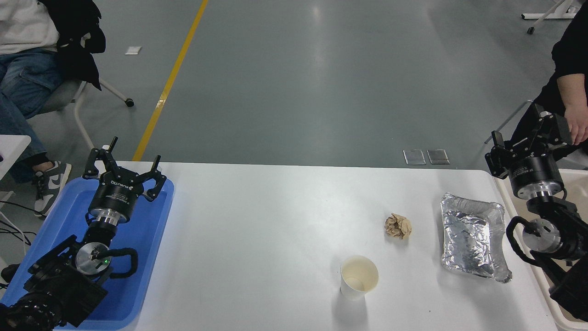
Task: Pick up paper cup place in dustbin
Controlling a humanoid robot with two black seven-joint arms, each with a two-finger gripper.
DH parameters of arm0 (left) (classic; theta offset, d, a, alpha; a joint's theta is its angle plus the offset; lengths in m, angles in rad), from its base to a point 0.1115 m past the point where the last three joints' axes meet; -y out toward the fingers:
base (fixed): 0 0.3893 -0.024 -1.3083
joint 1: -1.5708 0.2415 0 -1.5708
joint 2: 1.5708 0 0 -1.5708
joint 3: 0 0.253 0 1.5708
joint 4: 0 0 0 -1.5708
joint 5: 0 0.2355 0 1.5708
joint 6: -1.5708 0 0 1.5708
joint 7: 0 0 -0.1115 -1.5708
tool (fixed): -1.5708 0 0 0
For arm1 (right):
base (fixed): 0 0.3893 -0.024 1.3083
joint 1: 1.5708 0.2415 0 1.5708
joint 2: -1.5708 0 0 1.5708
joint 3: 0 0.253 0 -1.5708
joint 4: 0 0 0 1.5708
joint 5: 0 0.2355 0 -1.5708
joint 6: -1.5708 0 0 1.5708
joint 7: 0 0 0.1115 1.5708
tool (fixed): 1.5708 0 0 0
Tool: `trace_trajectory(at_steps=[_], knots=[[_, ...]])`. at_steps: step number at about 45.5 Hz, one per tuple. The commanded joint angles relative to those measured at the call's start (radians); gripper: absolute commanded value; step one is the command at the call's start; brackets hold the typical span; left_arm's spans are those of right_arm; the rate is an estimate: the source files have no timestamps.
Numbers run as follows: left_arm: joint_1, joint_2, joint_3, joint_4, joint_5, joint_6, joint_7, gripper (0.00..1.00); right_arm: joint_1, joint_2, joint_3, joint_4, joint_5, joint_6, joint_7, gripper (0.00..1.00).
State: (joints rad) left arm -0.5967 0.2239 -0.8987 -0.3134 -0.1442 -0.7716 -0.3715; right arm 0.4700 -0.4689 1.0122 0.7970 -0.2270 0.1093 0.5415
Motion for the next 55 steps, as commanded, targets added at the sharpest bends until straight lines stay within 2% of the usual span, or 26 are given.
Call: trace_trajectory(at_steps=[1,55], knots=[[0.000,0.000,0.000,-0.001,0.000,0.000,0.000,1.00,-0.002,0.001,-0.003,0.001,0.000,0.000,0.000,1.00],[0.000,0.000,0.000,0.000,0.000,0.000,0.000,1.00,0.004,0.001,-0.064,-0.013,-0.005,-0.005,0.000,1.00]])
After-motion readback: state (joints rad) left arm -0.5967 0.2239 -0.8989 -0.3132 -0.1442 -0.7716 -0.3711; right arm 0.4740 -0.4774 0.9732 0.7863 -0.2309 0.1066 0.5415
